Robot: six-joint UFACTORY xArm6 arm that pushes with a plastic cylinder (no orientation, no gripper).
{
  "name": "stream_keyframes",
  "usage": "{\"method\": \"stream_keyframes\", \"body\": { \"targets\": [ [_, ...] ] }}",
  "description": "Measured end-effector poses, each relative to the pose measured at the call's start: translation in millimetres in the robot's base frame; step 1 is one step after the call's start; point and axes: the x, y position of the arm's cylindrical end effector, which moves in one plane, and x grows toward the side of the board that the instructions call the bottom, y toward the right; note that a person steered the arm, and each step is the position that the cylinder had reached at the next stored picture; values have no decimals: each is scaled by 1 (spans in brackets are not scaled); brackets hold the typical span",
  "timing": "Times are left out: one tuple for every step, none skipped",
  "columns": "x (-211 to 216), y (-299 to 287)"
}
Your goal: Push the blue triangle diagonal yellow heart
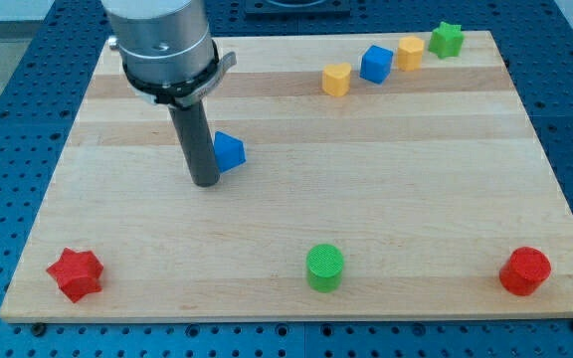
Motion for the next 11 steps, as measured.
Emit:
{"method": "stream_keyframes", "body": {
  "targets": [
    [-44,6],
    [-78,38],
    [-90,53],
    [-64,27],
    [-39,20],
    [-41,43],
    [-56,74],
    [-81,77],
    [-98,81],
    [-99,81],
    [-71,43]
  ]
}}
